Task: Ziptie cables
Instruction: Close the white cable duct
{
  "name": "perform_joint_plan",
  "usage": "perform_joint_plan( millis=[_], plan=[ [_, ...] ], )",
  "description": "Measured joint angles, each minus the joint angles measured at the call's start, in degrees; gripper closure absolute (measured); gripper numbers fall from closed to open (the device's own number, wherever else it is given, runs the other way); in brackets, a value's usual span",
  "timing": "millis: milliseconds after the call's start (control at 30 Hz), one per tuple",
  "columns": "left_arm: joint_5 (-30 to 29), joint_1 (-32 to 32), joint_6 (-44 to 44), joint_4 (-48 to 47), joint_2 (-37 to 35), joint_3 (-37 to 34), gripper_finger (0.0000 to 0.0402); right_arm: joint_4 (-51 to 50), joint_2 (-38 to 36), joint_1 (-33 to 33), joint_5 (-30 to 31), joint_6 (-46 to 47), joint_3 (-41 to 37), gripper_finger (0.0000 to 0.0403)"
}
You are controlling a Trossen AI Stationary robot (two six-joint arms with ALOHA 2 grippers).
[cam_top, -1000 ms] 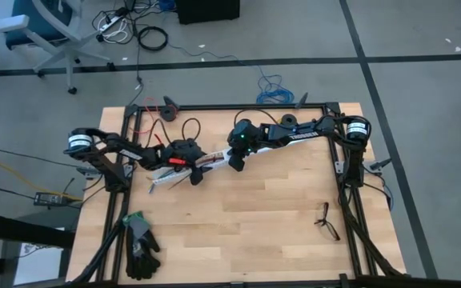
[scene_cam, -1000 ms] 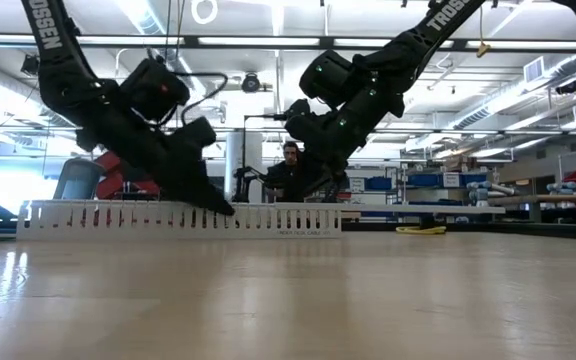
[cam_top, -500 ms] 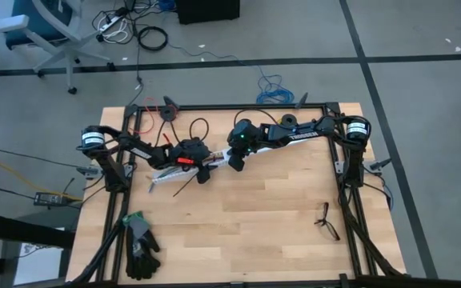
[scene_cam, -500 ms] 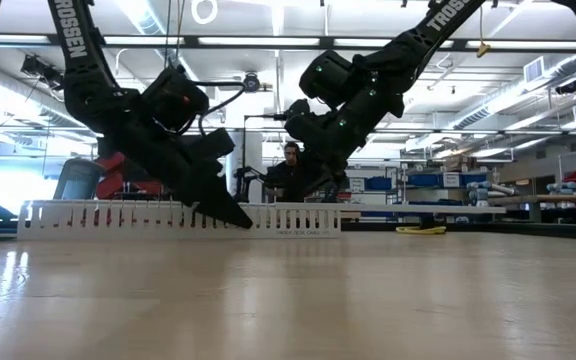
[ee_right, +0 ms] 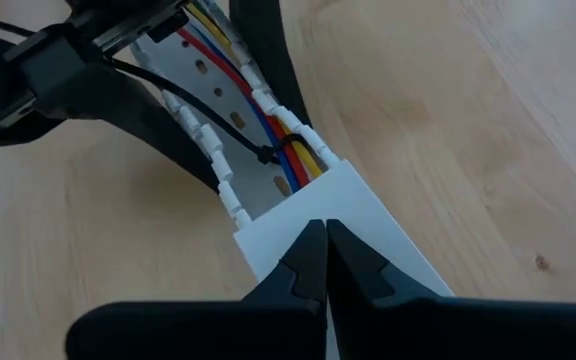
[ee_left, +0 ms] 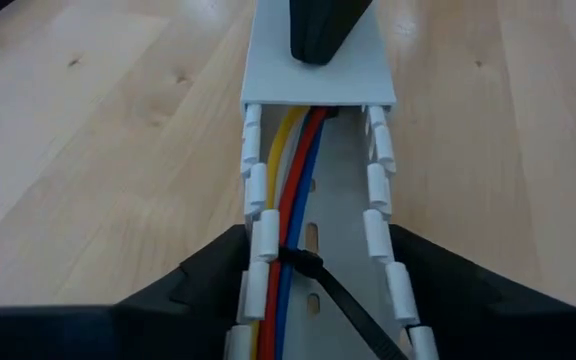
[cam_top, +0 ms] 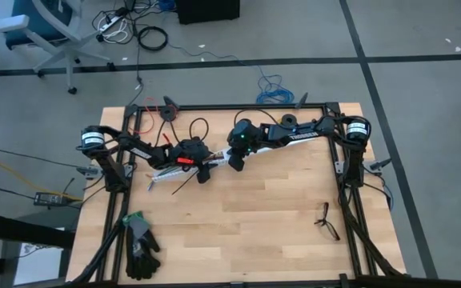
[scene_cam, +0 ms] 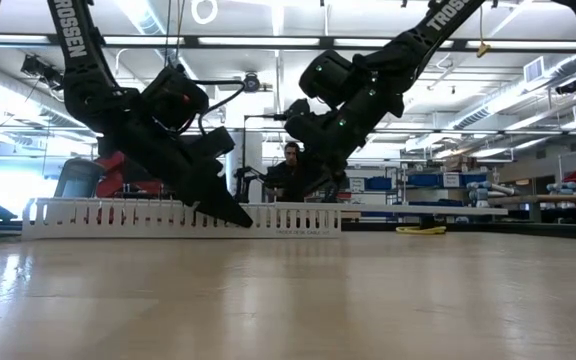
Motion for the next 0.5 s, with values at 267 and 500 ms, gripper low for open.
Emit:
perform_joint_plan(
  millis=[267,500],
  plan=[
    [-0.02,0.00,0.15,0.47,0.00,0.00,0.0172,3.34,1.25,0.95,-0.46,-0.54,0.05,0.0403],
    [-0.27,0.11,1.21,0.85,0.04,0.00,0.0172,5.51,9.30,1.50,-4.54,-1.92,6.85,0.0403]
  ],
)
